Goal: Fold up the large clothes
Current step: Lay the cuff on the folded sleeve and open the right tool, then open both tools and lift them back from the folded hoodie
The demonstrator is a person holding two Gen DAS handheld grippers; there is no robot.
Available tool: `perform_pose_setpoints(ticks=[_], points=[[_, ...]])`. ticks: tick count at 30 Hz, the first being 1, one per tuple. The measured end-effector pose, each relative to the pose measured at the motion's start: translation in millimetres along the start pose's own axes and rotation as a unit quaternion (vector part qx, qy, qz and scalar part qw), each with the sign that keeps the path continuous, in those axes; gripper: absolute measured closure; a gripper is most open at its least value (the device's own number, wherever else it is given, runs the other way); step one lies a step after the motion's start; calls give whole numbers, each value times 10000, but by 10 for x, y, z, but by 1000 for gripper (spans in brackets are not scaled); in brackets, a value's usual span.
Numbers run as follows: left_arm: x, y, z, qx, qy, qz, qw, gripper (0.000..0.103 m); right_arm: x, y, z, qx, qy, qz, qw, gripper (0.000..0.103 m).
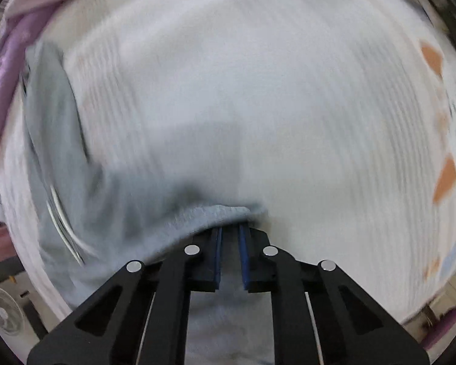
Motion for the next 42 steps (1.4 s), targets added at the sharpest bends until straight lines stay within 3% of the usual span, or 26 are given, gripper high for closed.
perform_pose_setpoints(ticks=[3,6,9,12,14,16,17,20,23,27,30,34,36,37,39,41,42], points=[[42,-21,-4,40,71,-13,10000,60,195,298,477,-769,533,-255,9953,95],[-5,53,12,109,-8,128,9999,60,378,470,598,-690,654,37,9955,95],[-133,316,96,-113,-154,-15,9998,60,531,606,377,-538,1087,-119,9925,95],[-236,464,188,-371,-338,-33,9987,60,476,493,-141,102,1204,-167,9925,95],[-272,342,313,-392,-418,76,9983,60,347,221,-458,610,1277,-311,9894,95],[-270,59,422,-155,-391,92,9991,59,211,-175,-609,938,1192,-580,9867,97],[-270,-82,471,-102,-379,70,9992,57,135,-350,-619,982,1045,-534,9882,98],[-310,13,481,-67,-635,166,9978,58,130,-247,-560,1160,723,-581,9889,98],[-188,76,303,108,-470,10,9988,58,92,-68,-671,1218,1026,-1010,9821,95],[-84,15,-6,361,-473,98,9982,58,-155,-36,-1035,1556,1056,-1107,9759,95],[-54,-132,-10,195,-343,-8,9992,55,-308,-364,-1091,1525,863,-1047,9790,99],[-116,-48,26,322,-269,140,9990,55,-227,-217,-1076,1546,863,-1263,9761,96],[-179,10,-22,376,-324,250,9985,46,-218,-154,-1078,1538,905,-1255,9759,95],[-225,49,-21,380,-314,260,9984,36,-215,-110,-1071,1541,882,-1233,9764,92],[-293,198,0,251,-293,241,9990,32,-172,-16,-1039,1523,821,-1147,9782,82],[-336,341,-19,157,-313,225,9991,31,-113,147,-976,1428,789,-1044,9811,46],[-372,432,-5,101,-331,233,9991,30,-50,207,-961,1344,793,-994,9827,22]])
Point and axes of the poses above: each gripper's, at about its wrist camera, not at the fingertips, and y roughly against the way its jaws point, x to its left, z to its top, the point moved 6 cm from there along -y, roughly the way its jaws point, and after that the axes turned 1 degree about -y, right-handed, at the moved point
